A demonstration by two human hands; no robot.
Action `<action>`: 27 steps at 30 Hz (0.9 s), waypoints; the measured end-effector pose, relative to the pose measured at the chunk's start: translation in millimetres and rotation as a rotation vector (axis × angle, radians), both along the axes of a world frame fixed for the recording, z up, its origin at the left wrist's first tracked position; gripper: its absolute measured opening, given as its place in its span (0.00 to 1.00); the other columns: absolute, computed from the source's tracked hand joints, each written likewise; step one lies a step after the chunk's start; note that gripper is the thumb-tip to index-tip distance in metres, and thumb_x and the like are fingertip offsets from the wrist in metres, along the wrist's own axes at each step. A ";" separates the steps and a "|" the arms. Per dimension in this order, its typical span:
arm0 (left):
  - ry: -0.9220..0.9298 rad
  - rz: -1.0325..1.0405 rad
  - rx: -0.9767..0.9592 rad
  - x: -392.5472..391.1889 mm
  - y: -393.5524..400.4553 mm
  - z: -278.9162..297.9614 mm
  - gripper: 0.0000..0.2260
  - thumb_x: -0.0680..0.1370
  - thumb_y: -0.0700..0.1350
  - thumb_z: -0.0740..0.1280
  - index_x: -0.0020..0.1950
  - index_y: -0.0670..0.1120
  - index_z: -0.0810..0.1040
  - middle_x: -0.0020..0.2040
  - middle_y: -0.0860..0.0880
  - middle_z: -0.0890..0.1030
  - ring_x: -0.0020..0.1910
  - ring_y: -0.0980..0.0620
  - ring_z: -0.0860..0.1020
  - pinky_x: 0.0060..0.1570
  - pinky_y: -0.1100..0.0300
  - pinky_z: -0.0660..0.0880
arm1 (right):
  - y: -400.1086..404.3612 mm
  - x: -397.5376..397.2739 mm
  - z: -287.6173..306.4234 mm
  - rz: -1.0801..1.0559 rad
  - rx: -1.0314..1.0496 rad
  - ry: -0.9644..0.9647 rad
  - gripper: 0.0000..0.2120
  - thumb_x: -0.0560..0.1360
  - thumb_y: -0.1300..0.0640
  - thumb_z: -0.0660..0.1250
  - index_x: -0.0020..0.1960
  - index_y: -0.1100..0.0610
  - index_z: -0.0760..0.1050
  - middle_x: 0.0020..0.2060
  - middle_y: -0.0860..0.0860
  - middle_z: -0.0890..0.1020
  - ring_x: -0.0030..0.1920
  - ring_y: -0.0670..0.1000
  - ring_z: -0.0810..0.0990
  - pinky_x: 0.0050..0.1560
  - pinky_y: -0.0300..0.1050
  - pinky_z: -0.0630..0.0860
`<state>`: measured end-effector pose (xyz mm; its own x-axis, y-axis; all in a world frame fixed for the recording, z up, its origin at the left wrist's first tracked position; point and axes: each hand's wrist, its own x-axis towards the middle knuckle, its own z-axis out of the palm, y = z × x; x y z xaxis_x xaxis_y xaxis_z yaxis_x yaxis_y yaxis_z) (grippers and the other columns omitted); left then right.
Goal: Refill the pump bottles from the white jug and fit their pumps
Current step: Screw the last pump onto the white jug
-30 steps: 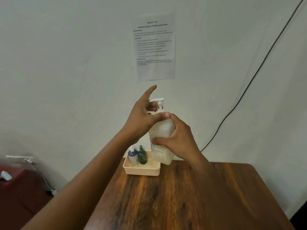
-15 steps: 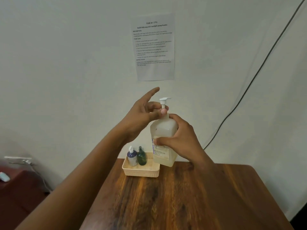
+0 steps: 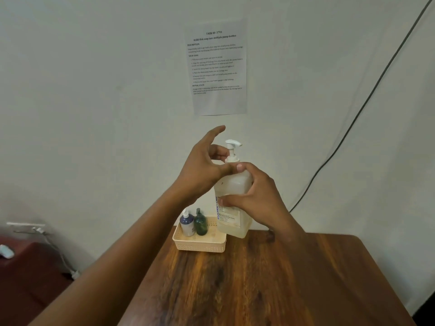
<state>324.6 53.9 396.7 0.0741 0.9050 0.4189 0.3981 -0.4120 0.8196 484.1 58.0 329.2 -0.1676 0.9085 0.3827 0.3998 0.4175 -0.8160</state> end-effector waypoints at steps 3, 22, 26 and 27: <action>-0.002 0.070 0.036 2.4 -0.1 -5.3 0.44 0.69 0.50 0.83 0.81 0.55 0.65 0.43 0.52 0.85 0.48 0.55 0.85 0.53 0.69 0.75 | 0.9 -0.4 -0.2 0.017 -0.004 -0.008 0.37 0.61 0.40 0.81 0.65 0.35 0.67 0.54 0.35 0.77 0.50 0.42 0.79 0.43 0.35 0.77; -0.034 -0.299 -0.189 -38.4 9.3 -11.0 0.33 0.76 0.37 0.76 0.78 0.49 0.68 0.53 0.44 0.89 0.58 0.46 0.86 0.72 0.41 0.73 | 21.6 1.3 -11.0 0.502 -0.316 0.173 0.36 0.64 0.56 0.83 0.68 0.44 0.72 0.56 0.51 0.84 0.57 0.56 0.84 0.52 0.51 0.83; 0.089 -0.139 -0.104 -51.0 17.6 -25.0 0.33 0.77 0.46 0.76 0.79 0.53 0.67 0.59 0.54 0.87 0.63 0.56 0.83 0.70 0.45 0.75 | 36.5 -2.8 -17.8 0.422 -0.319 0.118 0.37 0.64 0.56 0.83 0.68 0.44 0.71 0.56 0.48 0.83 0.57 0.53 0.84 0.52 0.52 0.84; 0.107 -0.087 -0.082 -57.4 20.5 -29.9 0.31 0.78 0.49 0.75 0.79 0.53 0.67 0.62 0.55 0.85 0.64 0.58 0.81 0.70 0.46 0.75 | 41.4 -3.4 -20.8 0.401 -0.322 0.113 0.37 0.64 0.57 0.83 0.68 0.44 0.71 0.56 0.48 0.83 0.56 0.52 0.84 0.52 0.52 0.84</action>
